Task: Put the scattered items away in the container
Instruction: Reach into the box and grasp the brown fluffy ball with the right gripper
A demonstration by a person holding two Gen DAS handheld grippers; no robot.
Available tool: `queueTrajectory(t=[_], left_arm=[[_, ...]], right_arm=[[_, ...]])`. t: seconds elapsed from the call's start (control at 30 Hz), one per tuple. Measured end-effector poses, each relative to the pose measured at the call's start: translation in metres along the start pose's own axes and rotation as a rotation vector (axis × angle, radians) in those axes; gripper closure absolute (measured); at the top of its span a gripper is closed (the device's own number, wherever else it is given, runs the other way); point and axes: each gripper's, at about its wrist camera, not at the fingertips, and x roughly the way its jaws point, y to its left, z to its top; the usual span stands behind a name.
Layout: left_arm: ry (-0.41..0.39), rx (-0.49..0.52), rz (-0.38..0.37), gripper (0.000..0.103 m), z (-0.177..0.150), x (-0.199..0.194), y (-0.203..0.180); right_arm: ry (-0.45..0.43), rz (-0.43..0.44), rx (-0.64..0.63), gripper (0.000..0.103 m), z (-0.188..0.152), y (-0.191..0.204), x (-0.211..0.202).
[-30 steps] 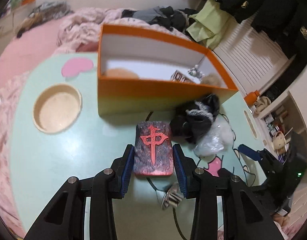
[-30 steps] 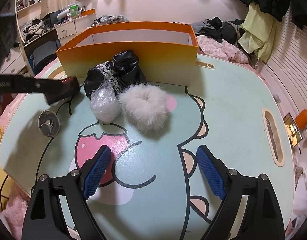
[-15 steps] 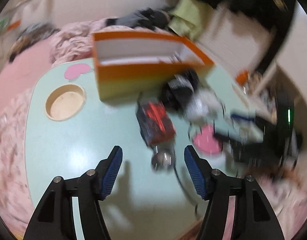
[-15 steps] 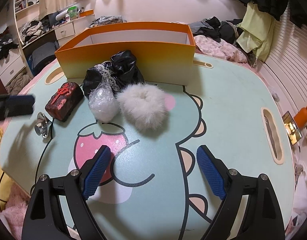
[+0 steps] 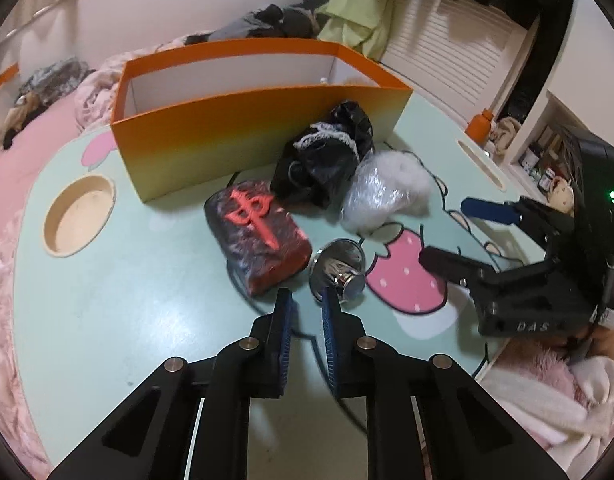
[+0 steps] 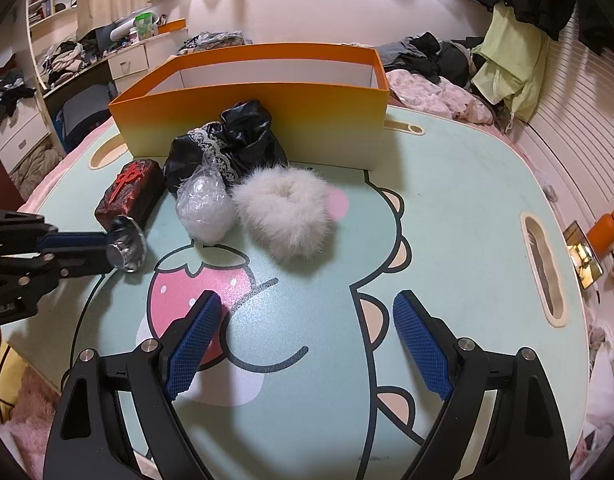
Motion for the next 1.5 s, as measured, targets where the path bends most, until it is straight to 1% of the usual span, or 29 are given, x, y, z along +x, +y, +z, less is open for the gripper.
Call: queueTrajectory(t=[0.03, 0.07, 0.1, 0.13, 0.17, 0.2, 0.23, 0.3, 0.33, 0.4, 0.43, 0.47, 0.5, 0.53, 0.57, 0.63, 0.7, 0.73, 0.77, 0.87, 0.93, 1.0, 1.13, 1.2, 1.23, 1.33, 1.37, 1.47, 1.5], left_arm=[[-0.011, -0.006, 0.001, 0.079, -0.001, -0.001, -0.001], [-0.021, -0.010, 0.003, 0.074, -0.003, -0.001, -0.003], [-0.034, -0.011, 0.011, 0.063, -0.005, -0.003, -0.006], [-0.051, -0.011, 0.021, 0.056, -0.007, -0.005, -0.009], [-0.069, -0.011, 0.031, 0.052, -0.009, -0.007, -0.012], [-0.086, -0.013, 0.040, 0.042, -0.010, -0.009, -0.015], [-0.110, -0.022, 0.050, 0.035, -0.011, -0.010, -0.018], [-0.154, -0.045, 0.054, 0.031, -0.013, -0.012, -0.021], [-0.171, -0.057, 0.051, 0.031, -0.014, -0.012, -0.023], [-0.193, -0.080, 0.054, 0.030, -0.016, -0.009, -0.025], [-0.192, -0.086, 0.055, 0.030, -0.018, -0.006, -0.027], [-0.182, -0.089, 0.054, 0.030, -0.020, -0.002, -0.028], [-0.180, -0.083, 0.060, 0.029, -0.021, 0.001, -0.030], [-0.185, -0.071, 0.070, 0.028, -0.022, 0.001, -0.033], [-0.183, -0.059, 0.073, 0.028, -0.023, 0.002, -0.035], [-0.180, -0.045, 0.067, 0.023, -0.022, 0.003, -0.037], [-0.181, -0.039, 0.066, 0.022, -0.023, 0.003, -0.038], [-0.181, -0.035, 0.067, 0.021, -0.023, 0.003, -0.038], [-0.182, -0.030, 0.068, 0.021, -0.023, 0.003, -0.039], [-0.184, -0.028, 0.064, 0.019, -0.023, 0.003, -0.039], [-0.186, -0.031, 0.059, 0.018, -0.023, 0.003, -0.039], [-0.188, -0.032, 0.056, 0.018, -0.024, 0.002, -0.039], [-0.196, -0.040, 0.046, 0.018, -0.025, 0.001, -0.036], [-0.197, -0.044, 0.044, 0.018, -0.026, 0.001, -0.035], [-0.198, -0.044, 0.044, 0.018, -0.026, 0.001, -0.034], [-0.200, -0.045, 0.039, 0.018, -0.027, 0.000, -0.033], [-0.202, -0.047, 0.037, 0.018, -0.027, 0.000, -0.032], [-0.205, -0.052, 0.028, 0.018, -0.028, -0.001, -0.030], [-0.206, -0.053, 0.026, 0.018, -0.028, 0.000, -0.030]], right_arm=[[-0.001, 0.004, 0.005, 0.015, 0.000, -0.002, 0.000], [-0.001, 0.013, 0.013, 0.015, 0.001, -0.005, 0.000], [0.003, 0.032, 0.027, 0.015, 0.002, -0.008, -0.001], [0.009, 0.048, 0.040, 0.015, 0.003, -0.011, -0.002], [0.008, 0.055, 0.048, 0.017, 0.005, -0.014, -0.003], [-0.003, 0.060, 0.055, 0.020, 0.007, -0.018, -0.007], [-0.019, 0.063, 0.062, 0.028, 0.014, -0.023, -0.013], [-0.039, 0.093, 0.076, 0.036, 0.029, -0.032, -0.025], [-0.052, 0.111, 0.082, 0.044, 0.039, -0.037, -0.031], [-0.069, 0.124, 0.078, 0.052, 0.059, -0.044, -0.040], [-0.079, 0.114, 0.057, 0.059, 0.075, -0.046, -0.046], [-0.081, 0.104, 0.040, 0.064, 0.084, -0.045, -0.048], [-0.083, 0.090, 0.014, 0.067, 0.097, -0.044, -0.049], [-0.082, 0.072, -0.015, 0.073, 0.111, -0.043, -0.050], [-0.076, 0.058, -0.039, 0.076, 0.121, -0.042, -0.049], [-0.045, 0.045, -0.076, 0.078, 0.145, -0.040, -0.041], [-0.001, 0.056, -0.089, 0.079, 0.161, -0.042, -0.029], [0.039, 0.058, -0.092, 0.079, 0.166, -0.041, -0.021], [0.098, 0.068, -0.090, 0.079, 0.171, -0.040, -0.009], [0.204, 0.075, -0.095, 0.079, 0.176, -0.036, 0.016], [0.244, 0.086, -0.094, 0.079, 0.175, -0.033, 0.028], [0.290, 0.051, -0.109, 0.079, 0.175, -0.027, 0.043], [0.343, -0.043, -0.151, 0.079, 0.174, -0.016, 0.065], [0.347, -0.058, -0.164, 0.075, 0.175, -0.011, 0.068], [0.363, -0.063, -0.167, 0.072, 0.173, -0.008, 0.072], [0.413, -0.044, -0.185, 0.071, 0.167, -0.001, 0.084], [0.415, -0.045, -0.184, 0.070, 0.166, -0.001, 0.085], [0.398, -0.012, -0.151, 0.071, 0.169, -0.005, 0.084], [0.393, -0.008, -0.148, 0.074, 0.169, -0.006, 0.084]])
